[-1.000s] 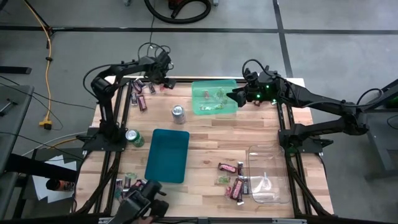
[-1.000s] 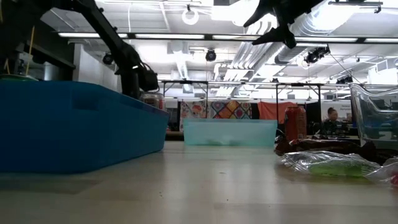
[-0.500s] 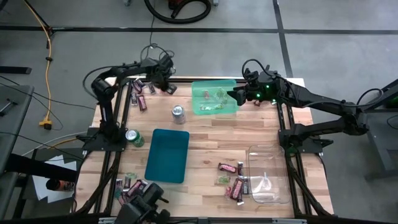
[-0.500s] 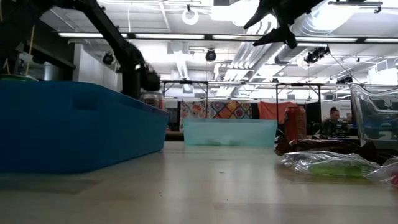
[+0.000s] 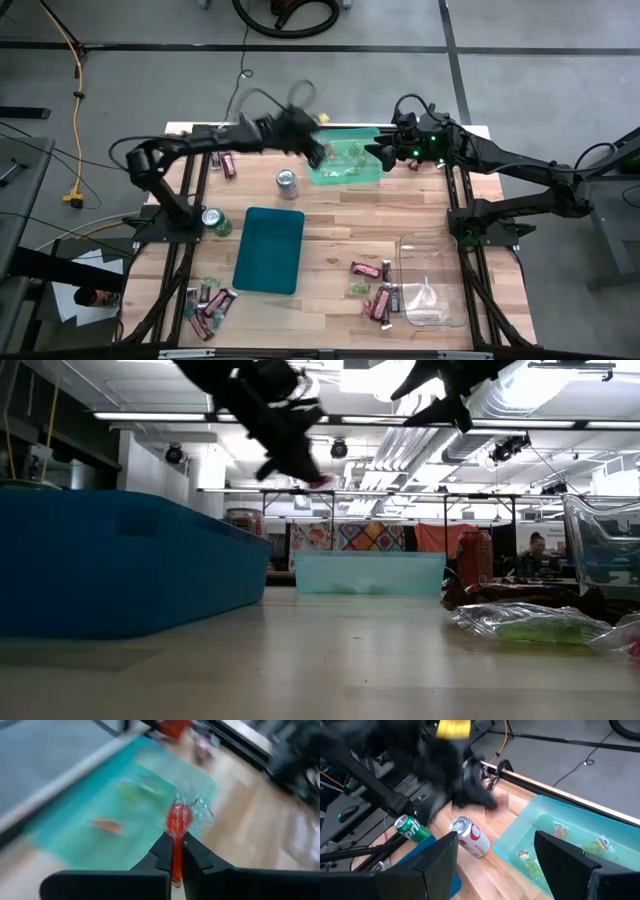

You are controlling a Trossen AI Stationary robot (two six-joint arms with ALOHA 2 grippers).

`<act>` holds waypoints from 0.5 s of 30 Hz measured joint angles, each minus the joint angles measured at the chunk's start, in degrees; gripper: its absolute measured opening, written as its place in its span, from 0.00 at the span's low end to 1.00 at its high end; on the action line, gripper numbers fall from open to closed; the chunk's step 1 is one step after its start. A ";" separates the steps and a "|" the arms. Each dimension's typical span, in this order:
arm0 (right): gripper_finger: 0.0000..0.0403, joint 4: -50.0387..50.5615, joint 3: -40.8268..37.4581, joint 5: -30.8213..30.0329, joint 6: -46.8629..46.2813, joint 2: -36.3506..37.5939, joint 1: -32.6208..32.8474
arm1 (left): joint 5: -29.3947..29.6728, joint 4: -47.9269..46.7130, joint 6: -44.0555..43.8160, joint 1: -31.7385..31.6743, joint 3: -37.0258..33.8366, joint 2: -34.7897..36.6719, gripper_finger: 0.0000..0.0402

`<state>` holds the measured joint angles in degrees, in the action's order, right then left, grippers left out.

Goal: Organize candy in baskets
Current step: Put the transparent gummy into the green bin

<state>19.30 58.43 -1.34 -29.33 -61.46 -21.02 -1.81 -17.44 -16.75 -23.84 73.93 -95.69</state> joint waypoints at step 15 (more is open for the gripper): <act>0.64 0.09 0.00 0.04 2.63 0.31 0.00 | 4.91 -9.68 0.80 -0.27 15.01 -12.62 0.43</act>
<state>19.40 58.43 -1.30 -26.70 -61.14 -21.02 3.10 -27.12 -15.94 -24.11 88.94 -108.32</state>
